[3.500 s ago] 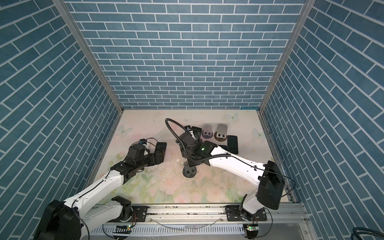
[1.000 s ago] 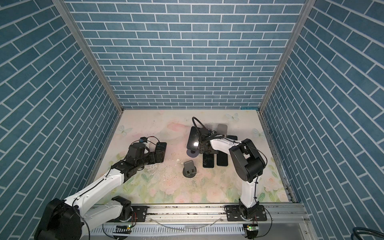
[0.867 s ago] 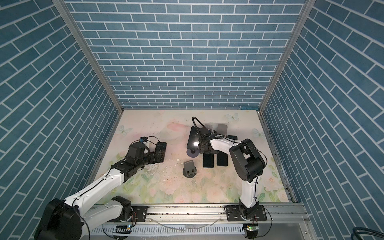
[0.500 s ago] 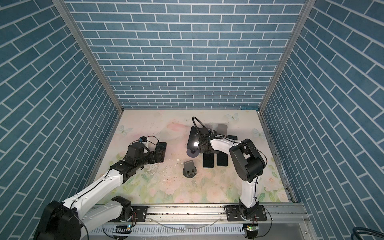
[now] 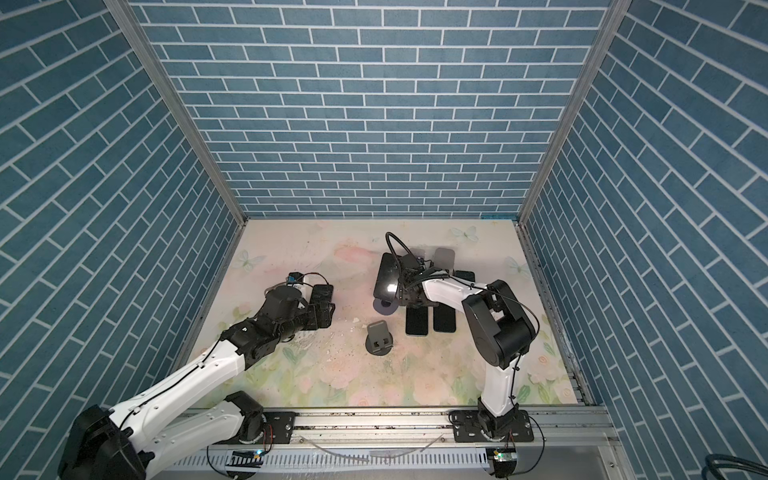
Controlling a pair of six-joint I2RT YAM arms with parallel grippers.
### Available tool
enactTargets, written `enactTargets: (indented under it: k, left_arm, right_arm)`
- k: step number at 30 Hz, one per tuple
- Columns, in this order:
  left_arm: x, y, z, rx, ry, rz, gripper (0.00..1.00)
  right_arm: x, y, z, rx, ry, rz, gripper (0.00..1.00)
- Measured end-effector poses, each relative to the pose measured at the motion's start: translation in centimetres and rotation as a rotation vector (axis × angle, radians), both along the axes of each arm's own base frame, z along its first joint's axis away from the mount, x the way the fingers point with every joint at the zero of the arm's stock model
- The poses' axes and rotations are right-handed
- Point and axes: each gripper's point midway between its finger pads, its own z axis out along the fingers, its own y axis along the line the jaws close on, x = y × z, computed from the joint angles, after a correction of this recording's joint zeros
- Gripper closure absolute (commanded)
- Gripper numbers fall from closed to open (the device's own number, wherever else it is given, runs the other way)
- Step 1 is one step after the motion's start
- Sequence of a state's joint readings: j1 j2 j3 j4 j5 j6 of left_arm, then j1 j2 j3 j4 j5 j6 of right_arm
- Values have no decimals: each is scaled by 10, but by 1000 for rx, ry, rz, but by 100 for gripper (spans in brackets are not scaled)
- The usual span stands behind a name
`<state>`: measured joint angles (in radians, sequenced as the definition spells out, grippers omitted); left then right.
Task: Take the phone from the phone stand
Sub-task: 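Lower the teal-edged phone flat, open right gripper while left gripper reaches forward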
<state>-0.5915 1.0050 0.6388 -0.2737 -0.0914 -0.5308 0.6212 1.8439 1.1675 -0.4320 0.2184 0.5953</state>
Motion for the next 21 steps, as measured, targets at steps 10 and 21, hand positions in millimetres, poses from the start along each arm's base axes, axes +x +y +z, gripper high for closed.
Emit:
enactTargets:
  k: [10, 21]
  left_arm:
    - [-16, -45, 11, 127, 14, 17, 0]
    - [-42, -96, 26, 164, 5, 68, 0]
  right_arm:
    - [-11, -7, 23, 46, -57, 3, 19]
    - [-26, -23, 37, 46, -113, 5, 18]
